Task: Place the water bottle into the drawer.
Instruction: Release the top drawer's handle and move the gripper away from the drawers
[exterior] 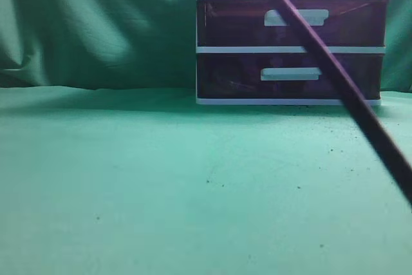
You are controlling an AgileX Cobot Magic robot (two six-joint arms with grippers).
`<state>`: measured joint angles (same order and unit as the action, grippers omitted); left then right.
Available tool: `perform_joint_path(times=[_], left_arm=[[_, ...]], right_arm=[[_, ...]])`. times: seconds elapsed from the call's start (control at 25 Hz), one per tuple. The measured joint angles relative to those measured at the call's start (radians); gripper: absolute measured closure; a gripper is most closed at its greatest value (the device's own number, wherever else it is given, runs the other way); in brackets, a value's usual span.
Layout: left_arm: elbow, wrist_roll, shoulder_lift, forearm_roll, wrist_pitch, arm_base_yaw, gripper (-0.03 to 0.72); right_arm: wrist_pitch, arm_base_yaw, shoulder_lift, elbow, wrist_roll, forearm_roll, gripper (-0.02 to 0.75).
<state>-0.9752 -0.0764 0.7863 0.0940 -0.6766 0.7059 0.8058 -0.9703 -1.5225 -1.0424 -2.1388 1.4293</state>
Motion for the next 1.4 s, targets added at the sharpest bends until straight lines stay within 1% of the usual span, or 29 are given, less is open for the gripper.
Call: perform_joint_path(times=[0.04,0.08,0.16,0.2,0.24,0.28,0.4,0.6,0.8,1.0,1.2,1.4], left_arm=[[0.048,0.004,-0.061,-0.007,0.014,0.0,0.688],[0.089,0.009,-0.124,-0.007,0.026,0.0,0.688],[0.184,0.017,-0.242,-0.009,0.055,0.0,0.688],[0.229,0.018,-0.303,-0.009,0.072,0.0,0.688],[0.266,0.018,-0.36,-0.01,0.087,0.0,0.688],[0.307,0.018,-0.405,-0.01,0.098,0.0,0.688],[0.414,-0.003,-0.551,-0.014,0.139,0.0,0.688],[0.572,-0.072,-0.712,-0.018,0.265,0.0,0.688],[0.704,-0.102,-0.744,-0.025,0.325,0.0,0.688],[0.837,-0.11,-0.744,-0.029,0.431,0.0,0.688],[0.911,-0.11,-0.744,-0.029,0.451,0.0,0.688],[0.93,-0.11,-0.744,-0.029,0.445,0.0,0.688]], right_arm=[[0.001,-0.023,0.015,0.0,-0.002,0.049,0.549],[0.004,-0.051,0.034,0.0,-0.002,0.107,0.541],[0.012,-0.08,0.06,0.0,-0.002,0.213,0.541],[0.014,-0.088,0.072,0.0,-0.002,0.272,0.541],[0.019,-0.09,0.083,0.0,-0.002,0.332,0.567],[0.025,-0.094,0.09,0.002,-0.002,0.378,0.567],[0.068,-0.117,0.111,0.008,-0.002,0.38,0.567],[0.094,-0.184,0.13,0.008,-0.002,0.38,0.567],[0.103,-0.243,0.13,0.008,-0.002,0.38,0.567],[0.099,-0.263,0.13,0.008,-0.002,0.38,0.567],[0.099,-0.263,0.132,0.008,-0.002,0.38,0.567],[0.092,-0.263,0.133,0.008,-0.002,0.38,0.567]])
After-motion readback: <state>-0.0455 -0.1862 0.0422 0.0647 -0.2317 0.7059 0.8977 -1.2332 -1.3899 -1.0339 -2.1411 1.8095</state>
